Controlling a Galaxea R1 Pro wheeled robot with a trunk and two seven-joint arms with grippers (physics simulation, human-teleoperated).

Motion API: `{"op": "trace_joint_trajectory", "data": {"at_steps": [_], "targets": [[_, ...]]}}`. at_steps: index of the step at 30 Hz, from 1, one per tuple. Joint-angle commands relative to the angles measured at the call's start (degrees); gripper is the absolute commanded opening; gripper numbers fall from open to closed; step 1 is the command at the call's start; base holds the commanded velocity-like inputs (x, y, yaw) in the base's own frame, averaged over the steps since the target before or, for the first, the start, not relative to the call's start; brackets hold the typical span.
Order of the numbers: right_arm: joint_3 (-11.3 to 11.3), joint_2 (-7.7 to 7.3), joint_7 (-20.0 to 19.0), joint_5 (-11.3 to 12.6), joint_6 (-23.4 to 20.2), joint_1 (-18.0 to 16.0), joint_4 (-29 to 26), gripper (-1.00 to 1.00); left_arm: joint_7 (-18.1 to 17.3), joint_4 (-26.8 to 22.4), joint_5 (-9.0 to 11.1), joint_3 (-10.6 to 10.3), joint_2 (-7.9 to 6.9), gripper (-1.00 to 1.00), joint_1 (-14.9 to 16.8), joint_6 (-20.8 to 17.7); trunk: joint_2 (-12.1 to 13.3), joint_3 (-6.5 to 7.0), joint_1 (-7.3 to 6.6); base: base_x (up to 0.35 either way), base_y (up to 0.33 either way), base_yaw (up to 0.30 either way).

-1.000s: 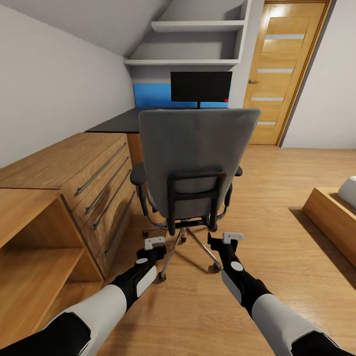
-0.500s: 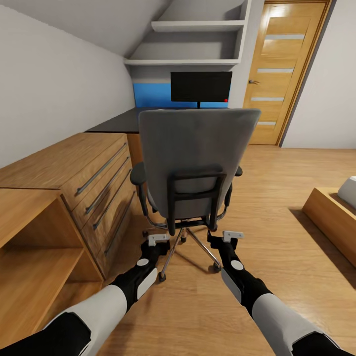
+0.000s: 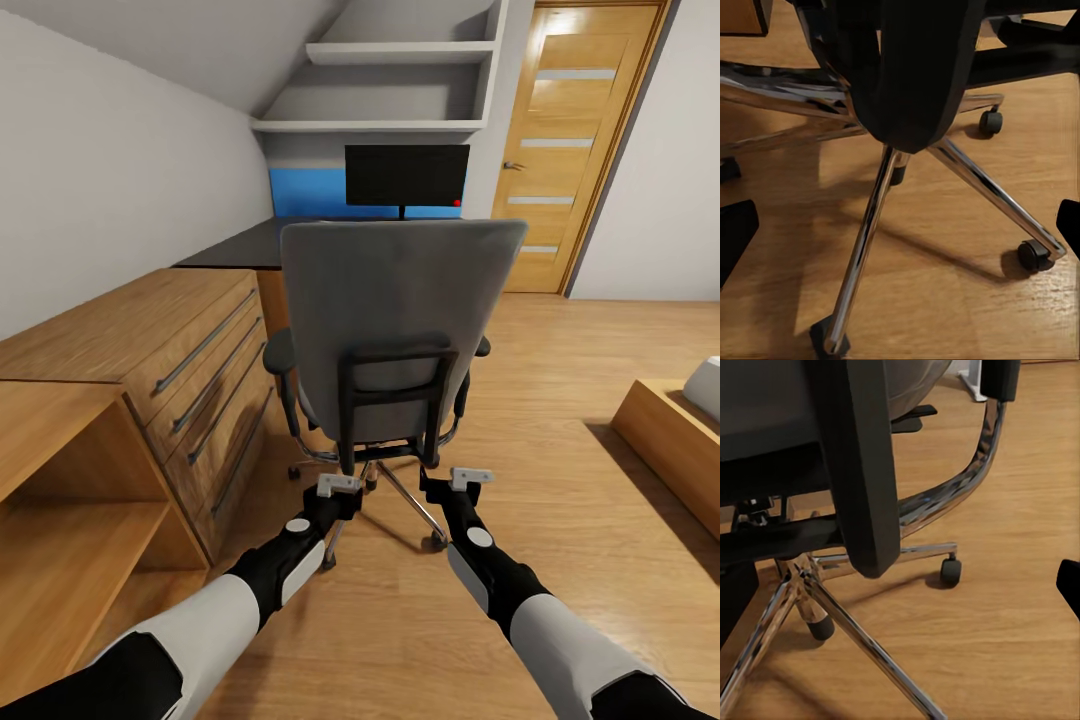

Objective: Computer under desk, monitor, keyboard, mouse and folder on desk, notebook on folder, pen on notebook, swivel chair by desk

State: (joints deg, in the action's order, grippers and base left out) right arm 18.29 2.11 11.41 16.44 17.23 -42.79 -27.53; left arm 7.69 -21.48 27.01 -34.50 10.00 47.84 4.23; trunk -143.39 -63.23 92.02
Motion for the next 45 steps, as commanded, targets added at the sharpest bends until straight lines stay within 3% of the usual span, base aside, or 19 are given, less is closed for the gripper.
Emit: {"op": "trace_joint_trajectory", "data": {"at_steps": [1, 19, 45], "targets": [[0.5, -0.04, 0.4, 0.5, 0.3, 0.0, 0.1, 1.00, 0.4, 0.0, 0.4, -0.5, 0.00, 1.00, 0.1, 0.1, 0.0, -0.05, -0.01, 0.000, 0.000, 0.000], [1.0, 0.17, 0.4, -1.1, 0.3, 0.6, 0.2, 1.00, 0.5, -0.2, 0.7, -0.4, 0.00, 1.00, 0.1, -0.5, 0.0, -0.05, -0.01, 0.005, 0.000, 0.000], [1.0, 0.01, 0.4, -1.1, 0.3, 1.4, 0.0, 1.00, 0.7, 0.1, 0.8, -0.4, 0.00, 1.00, 0.1, -0.5, 0.0, -0.05, -0.01, 0.199, 0.000, 0.000]]}}
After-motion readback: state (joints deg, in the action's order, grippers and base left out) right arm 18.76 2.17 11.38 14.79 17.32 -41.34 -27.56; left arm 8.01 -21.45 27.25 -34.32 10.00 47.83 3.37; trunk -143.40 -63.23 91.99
